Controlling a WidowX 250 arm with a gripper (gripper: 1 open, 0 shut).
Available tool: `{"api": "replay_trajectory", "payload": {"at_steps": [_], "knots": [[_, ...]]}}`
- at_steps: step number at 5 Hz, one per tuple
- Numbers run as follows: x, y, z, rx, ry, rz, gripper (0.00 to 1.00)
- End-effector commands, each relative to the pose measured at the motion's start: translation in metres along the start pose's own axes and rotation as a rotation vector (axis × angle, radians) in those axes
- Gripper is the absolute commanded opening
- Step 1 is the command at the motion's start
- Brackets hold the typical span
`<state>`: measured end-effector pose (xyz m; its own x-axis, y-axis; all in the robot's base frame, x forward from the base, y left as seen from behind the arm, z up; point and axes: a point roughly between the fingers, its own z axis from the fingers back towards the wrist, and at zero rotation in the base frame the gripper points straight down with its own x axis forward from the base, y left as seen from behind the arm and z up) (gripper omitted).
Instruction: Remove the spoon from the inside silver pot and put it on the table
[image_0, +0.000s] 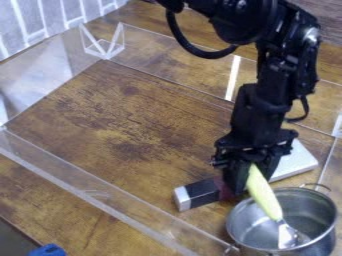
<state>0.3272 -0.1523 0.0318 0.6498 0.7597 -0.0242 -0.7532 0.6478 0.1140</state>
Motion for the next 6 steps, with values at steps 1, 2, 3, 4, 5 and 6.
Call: {"api": "replay_trajectory", "payload": {"at_steps": [1,2,3,4,5,6], "knots": [[-0.009,-0.003,0.007,0.009,-0.019,-0.092,0.0],[-0.006,-0.008,0.015,0.008,-0.031,-0.128,0.0],[-0.008,-0.007,0.025,0.006,-0.043,-0.198,0.0],[-0.012,-0.002,0.036,0.002,-0.05,-0.261,0.0],[-0.016,0.004,0.046,-0.004,-0.054,-0.319,0.0],[-0.009,0.002,0.057,-0.007,-0.053,-0.341,0.0]]}}
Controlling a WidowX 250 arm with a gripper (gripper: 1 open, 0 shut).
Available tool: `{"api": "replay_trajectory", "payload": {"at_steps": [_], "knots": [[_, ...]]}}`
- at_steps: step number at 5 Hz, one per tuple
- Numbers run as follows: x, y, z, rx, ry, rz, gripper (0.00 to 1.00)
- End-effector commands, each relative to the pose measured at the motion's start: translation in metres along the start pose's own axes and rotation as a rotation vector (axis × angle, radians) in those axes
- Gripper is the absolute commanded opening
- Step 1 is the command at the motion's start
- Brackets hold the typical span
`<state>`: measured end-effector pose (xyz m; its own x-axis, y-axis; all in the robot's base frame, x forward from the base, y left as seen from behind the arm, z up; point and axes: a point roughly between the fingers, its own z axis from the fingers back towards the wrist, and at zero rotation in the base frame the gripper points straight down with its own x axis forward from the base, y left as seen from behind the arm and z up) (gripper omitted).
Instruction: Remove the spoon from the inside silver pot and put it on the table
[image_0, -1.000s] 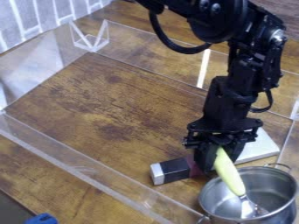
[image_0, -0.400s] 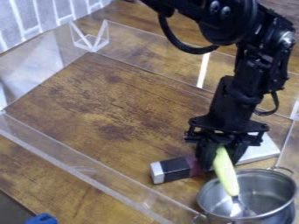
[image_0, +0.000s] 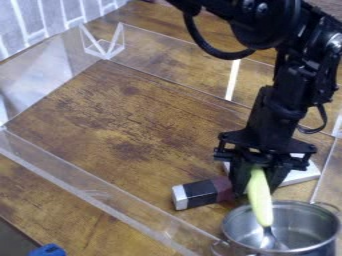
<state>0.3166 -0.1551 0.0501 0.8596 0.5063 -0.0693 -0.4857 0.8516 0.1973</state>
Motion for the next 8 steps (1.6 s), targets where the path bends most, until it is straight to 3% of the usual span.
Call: {"api": "replay_trajectory", "payload": {"at_steps": [1,3,4,6,8], "knots": [[0.01,-0.001,0.051,-0.108,-0.064,-0.029,0.0],[0.011,0.002,0.02,-0.136,-0.037,-0.019,0.0],[0.014,0.006,0.025,-0.138,-0.059,-0.145,0.0],[0.012,0.0,0.055,-0.16,-0.071,-0.263,0.0],[0.031,0.007,0.103,-0.163,-0.099,-0.41,0.0]]}}
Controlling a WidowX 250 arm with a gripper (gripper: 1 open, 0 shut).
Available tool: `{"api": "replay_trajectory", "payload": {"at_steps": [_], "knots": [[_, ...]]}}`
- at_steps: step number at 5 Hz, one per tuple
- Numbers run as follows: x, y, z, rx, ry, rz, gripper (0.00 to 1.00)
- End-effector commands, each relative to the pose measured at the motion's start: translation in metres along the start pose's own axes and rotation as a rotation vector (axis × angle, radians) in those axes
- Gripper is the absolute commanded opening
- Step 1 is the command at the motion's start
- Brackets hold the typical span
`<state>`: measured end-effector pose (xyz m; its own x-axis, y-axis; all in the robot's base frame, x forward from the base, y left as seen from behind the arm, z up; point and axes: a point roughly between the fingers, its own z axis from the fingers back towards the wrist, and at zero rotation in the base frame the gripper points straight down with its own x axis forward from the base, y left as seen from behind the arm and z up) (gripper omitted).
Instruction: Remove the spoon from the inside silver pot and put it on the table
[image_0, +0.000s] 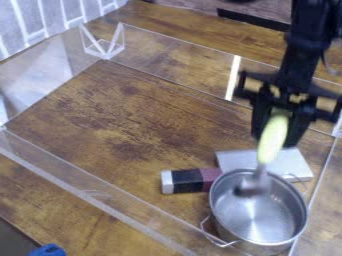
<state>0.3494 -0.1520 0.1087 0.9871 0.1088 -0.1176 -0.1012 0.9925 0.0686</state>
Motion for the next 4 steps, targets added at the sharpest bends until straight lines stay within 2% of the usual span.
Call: {"api": "replay_trajectory", "payload": {"at_steps": [1,2,3,4], "knots": [[-0.006,0.018,0.038,-0.047,-0.093,-0.115,0.0],[-0.009,0.03,0.04,-0.05,-0.092,-0.23,0.0],[-0.017,0.045,0.034,-0.049,-0.085,-0.318,0.0],[-0.022,0.058,0.026,-0.047,-0.071,-0.359,0.0]]}}
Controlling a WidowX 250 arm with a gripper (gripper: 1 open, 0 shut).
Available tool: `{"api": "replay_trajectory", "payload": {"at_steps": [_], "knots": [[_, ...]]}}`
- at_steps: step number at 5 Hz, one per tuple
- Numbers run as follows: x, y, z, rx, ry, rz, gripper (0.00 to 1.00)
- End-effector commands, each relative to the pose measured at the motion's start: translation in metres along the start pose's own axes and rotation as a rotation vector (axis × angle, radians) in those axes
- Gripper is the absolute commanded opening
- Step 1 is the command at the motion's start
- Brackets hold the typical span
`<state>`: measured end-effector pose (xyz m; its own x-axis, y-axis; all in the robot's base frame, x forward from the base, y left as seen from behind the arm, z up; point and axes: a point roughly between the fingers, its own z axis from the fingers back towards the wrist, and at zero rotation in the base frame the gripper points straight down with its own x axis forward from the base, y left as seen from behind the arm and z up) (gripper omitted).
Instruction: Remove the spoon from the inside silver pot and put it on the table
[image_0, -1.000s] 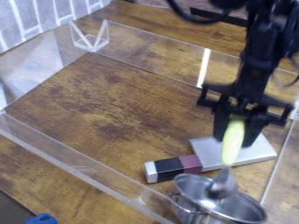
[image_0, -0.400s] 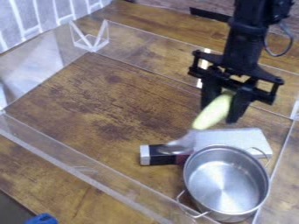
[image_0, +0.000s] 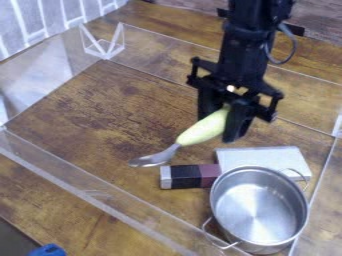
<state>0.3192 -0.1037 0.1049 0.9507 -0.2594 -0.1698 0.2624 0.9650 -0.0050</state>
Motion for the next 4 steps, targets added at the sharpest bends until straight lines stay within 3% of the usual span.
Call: {"api": "replay_trajectory", "payload": {"at_steps": [1,2,4], "knots": [[-0.005,0.003,0.026,-0.002,-0.095,-0.005,0.0],[-0.007,-0.006,0.012,-0.005,-0.075,-0.038,0.0],[-0.001,0.004,-0.009,0.019,-0.041,-0.103,0.0]]}}
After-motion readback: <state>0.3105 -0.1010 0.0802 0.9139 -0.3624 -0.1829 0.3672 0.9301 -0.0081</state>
